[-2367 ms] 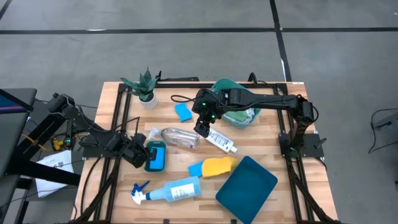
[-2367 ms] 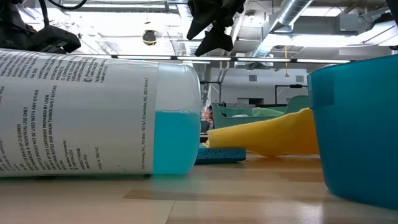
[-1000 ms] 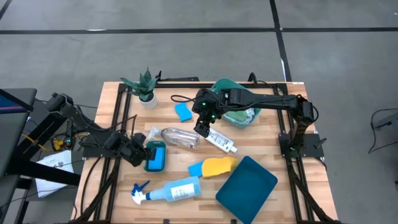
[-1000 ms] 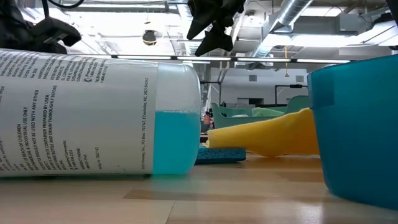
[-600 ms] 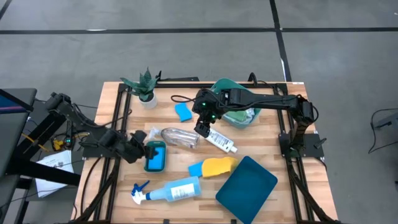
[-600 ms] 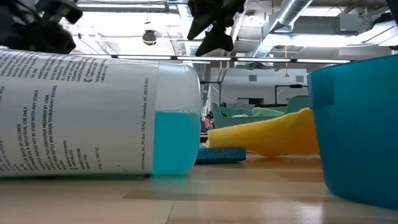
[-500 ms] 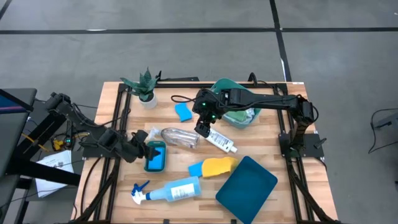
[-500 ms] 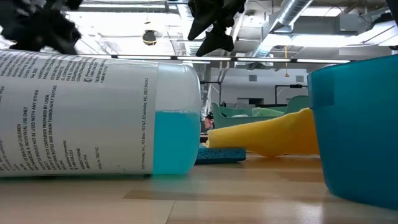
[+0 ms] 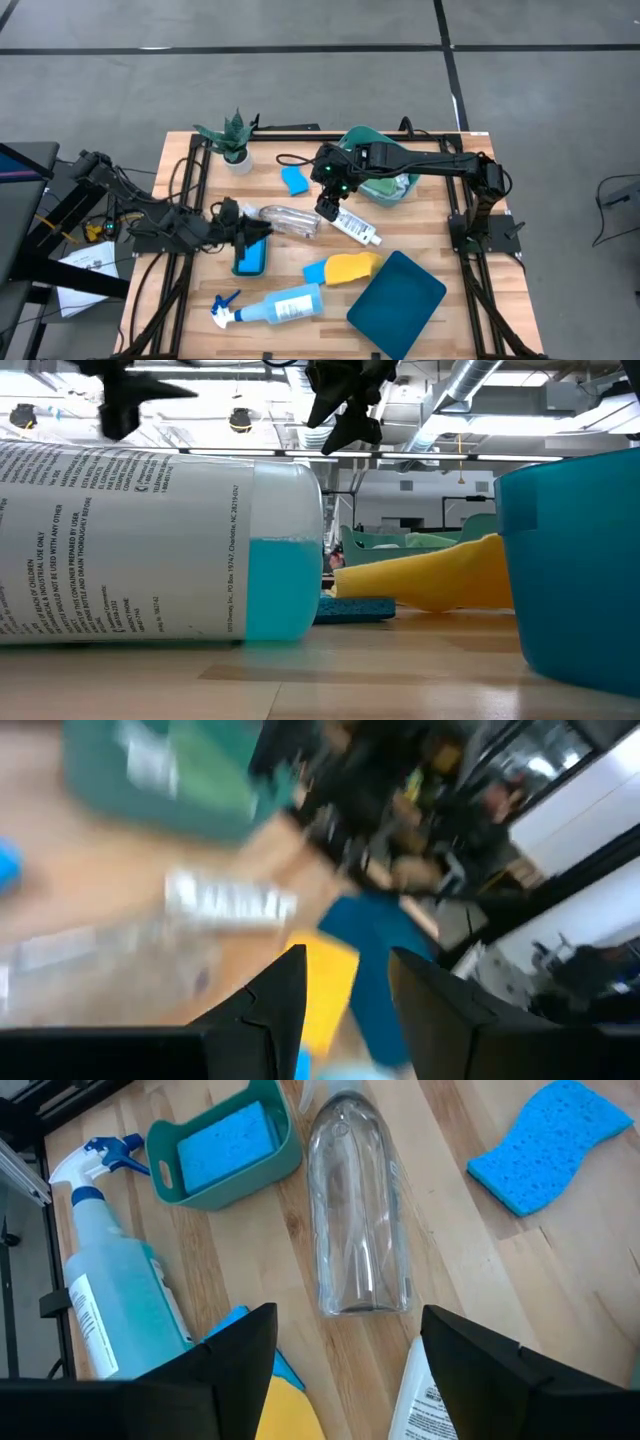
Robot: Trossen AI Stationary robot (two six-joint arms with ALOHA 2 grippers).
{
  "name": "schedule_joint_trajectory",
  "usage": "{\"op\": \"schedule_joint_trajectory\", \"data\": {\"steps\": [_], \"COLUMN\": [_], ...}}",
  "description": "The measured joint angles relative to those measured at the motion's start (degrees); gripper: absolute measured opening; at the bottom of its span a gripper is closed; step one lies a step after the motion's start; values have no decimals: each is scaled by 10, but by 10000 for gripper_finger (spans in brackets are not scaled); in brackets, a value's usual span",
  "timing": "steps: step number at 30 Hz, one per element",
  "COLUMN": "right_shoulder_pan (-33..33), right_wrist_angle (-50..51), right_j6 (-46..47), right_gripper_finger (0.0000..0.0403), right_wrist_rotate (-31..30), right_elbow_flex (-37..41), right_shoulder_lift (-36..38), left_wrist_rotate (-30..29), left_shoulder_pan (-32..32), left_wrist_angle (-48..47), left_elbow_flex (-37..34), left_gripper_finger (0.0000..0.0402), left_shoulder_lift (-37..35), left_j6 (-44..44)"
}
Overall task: Pick & Place Kitchen Items
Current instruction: Put the transparent spray bottle into the blue bin
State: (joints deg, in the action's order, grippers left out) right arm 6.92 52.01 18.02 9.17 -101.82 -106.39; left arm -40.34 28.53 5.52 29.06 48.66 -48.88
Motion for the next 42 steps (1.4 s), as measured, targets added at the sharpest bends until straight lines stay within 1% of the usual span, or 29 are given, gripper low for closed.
{"op": "schedule_joint_trajectory", "data": {"steps": [5,9,12,16,20,23,25,29,36,39,42], "right_shoulder_pan": [0,0,0,0,-1,-2,-5,-7,-20,-30,-44], "right_wrist_angle": [6,23,35,38,35,32,-3,-6,-4,16,32], "right_j6": [0,0,5,27,47,52,62,71,32,-3,-19], "right_gripper_finger": [240,240,240,240,240,240,240,240,240,240,240], "right_wrist_rotate": [0,0,0,0,-1,-1,-1,-1,-20,-23,-42], "right_elbow_flex": [0,0,0,0,0,6,22,32,31,31,31], "right_shoulder_lift": [0,0,0,0,-6,-9,-7,-10,-8,-8,-8], "left_wrist_rotate": [-13,-13,-13,-8,45,66,74,89,98,98,98], "left_shoulder_pan": [-32,-63,-84,-104,-120,-131,-136,-142,-142,-142,-142], "left_wrist_angle": [132,213,246,249,248,226,190,118,-12,-63,-105], "left_elbow_flex": [0,0,0,0,0,0,0,0,0,0,0], "left_gripper_finger": [141,140,137,131,124,119,115,108,104,104,104], "left_shoulder_lift": [0,0,0,-1,-12,-33,-51,-102,-198,-230,-252], "left_j6": [207,316,359,386,413,415,416,413,394,378,366]}}
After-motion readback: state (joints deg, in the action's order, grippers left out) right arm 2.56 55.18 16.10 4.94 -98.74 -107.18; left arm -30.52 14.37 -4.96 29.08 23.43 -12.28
